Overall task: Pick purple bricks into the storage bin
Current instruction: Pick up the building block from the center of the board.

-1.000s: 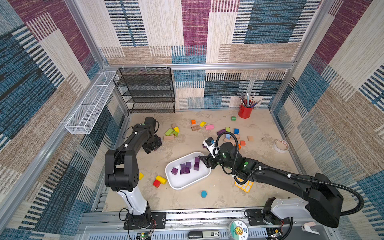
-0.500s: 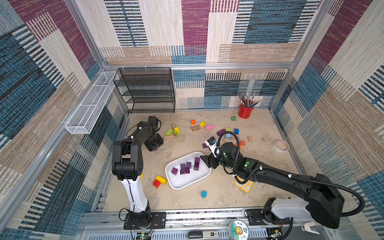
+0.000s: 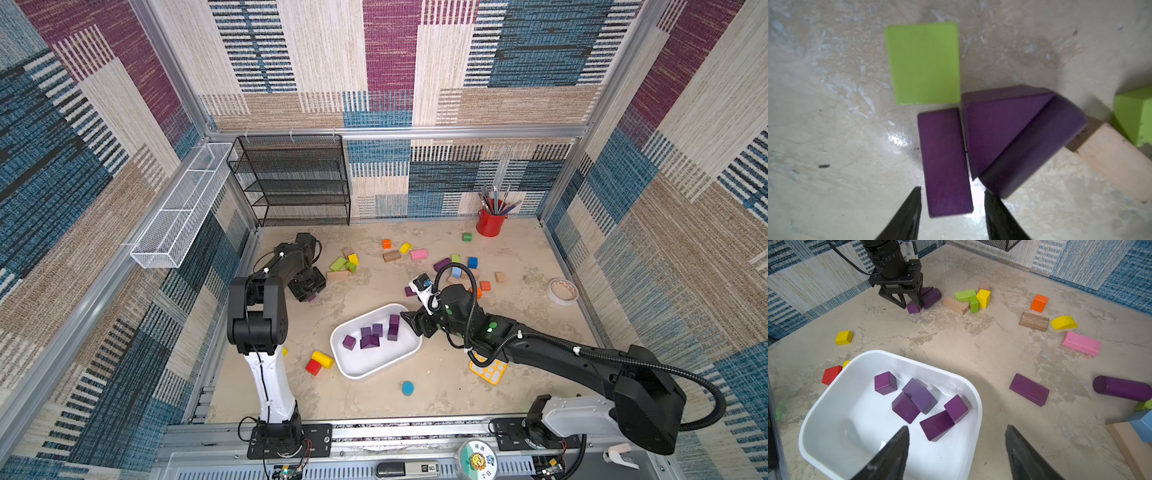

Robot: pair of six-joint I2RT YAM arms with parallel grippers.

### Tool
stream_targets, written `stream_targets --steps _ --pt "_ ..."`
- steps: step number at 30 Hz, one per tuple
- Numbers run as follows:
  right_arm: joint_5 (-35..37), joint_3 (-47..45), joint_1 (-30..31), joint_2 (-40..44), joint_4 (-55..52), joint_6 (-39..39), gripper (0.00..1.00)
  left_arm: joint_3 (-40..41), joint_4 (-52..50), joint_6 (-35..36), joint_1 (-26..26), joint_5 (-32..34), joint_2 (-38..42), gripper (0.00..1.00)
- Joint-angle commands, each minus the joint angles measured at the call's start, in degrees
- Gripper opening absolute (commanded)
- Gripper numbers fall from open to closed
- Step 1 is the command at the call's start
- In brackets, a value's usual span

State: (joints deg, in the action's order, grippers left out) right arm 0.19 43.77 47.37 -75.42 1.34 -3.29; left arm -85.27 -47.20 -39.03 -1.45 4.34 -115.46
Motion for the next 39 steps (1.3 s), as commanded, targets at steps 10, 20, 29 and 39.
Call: stream_targets --steps 10,20,29,39 --pt "0.2 0.4 0.0 -1.3 1.1 0.7 0.74 0.5 0.6 -0.8 1.5 0.0 -1.2 0.46" --pt "0.3 0.3 0.0 -1.4 1.0 0.8 0.74 1.3 1.8 -0.6 2.0 -0.8 -1.7 0.37" --pt "0.3 -0.1 -0.1 -1.3 1.5 0.6 0.74 2.5 2.0 -1.1 2.2 -1.7 -0.4 0.35" --pt "0.3 -0.3 0.0 -1.3 2.0 -0.2 0.74 6.1 2.3 -1.1 2.1 -3.6 3.5 0.34"
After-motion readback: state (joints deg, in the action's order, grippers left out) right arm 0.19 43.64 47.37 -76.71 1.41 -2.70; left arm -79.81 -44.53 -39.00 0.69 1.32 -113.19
